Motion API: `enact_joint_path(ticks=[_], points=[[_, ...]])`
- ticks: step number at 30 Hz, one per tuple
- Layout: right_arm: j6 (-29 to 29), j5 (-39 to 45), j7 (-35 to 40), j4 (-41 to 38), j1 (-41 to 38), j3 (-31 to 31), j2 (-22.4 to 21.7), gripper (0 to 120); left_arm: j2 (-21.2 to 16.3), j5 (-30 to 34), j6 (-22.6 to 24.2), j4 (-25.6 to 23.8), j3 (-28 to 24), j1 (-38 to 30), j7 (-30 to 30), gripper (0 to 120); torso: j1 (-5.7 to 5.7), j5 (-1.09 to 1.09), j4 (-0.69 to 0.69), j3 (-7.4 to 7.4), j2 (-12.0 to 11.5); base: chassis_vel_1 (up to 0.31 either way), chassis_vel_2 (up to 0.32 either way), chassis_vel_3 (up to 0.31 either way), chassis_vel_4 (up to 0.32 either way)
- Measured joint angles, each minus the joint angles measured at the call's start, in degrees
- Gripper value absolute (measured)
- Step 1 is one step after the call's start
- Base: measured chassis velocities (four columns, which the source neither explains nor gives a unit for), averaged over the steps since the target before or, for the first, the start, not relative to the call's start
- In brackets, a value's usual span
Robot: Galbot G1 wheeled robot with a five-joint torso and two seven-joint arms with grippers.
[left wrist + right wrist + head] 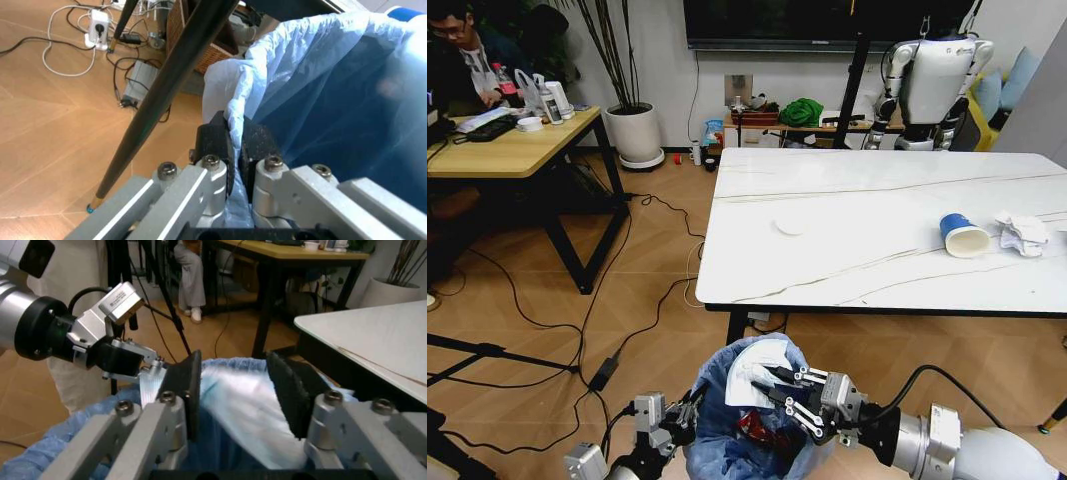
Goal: Pick up the trash bin and place the trash from the table into it.
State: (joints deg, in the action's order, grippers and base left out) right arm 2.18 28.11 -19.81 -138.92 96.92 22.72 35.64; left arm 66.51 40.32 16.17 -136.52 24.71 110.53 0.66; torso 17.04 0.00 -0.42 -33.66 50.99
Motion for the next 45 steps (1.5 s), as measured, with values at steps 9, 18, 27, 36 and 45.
enact_joint_path(ticks=[9,18,27,36,45], points=[[0.43,0.06,-0.28,-0.73,2.44,2.1,0.15,74,-0.21,-0.59,-0.03,-0.27,0.26,0.42,-0.14,0,0.0,-0.01,0.0,0.0,0.0,0.0,0.0,0.0,0.0],[1.04,2.12,1.59,-1.59,3.22,5.4,0.8,99,-0.64,-0.85,-0.16,-0.41,0.36,0.64,-0.28,0,0.0,0.0,-0.01,0.0,0.0,0.0,0.0,0.0,0.0],[3.32,19.12,17.15,-0.81,-7.96,9.35,-5.35,100,0.03,-1.84,-0.56,-1.43,1.34,2.19,-0.66,0,0.0,0.0,-0.01,0.0,0.0,0.0,0.0,0.0,0.0],[9.55,26.22,22.38,9.02,-30.92,-2.56,-6.89,100,2.0,-4.18,-0.97,-1.48,1.4,3.35,-1.31,0,0.01,-0.01,-0.02,-0.01,-0.01,0.0,0.0,0.0,0.0],[17.17,27.75,24.26,15.11,-42.07,-9.8,-4.65,100,1.99,-4.07,-0.81,-0.88,1.0,3.51,-1.31,0,0.01,0.02,0.01,-0.01,-0.01,0.0,0.0,0.0,0.0]])
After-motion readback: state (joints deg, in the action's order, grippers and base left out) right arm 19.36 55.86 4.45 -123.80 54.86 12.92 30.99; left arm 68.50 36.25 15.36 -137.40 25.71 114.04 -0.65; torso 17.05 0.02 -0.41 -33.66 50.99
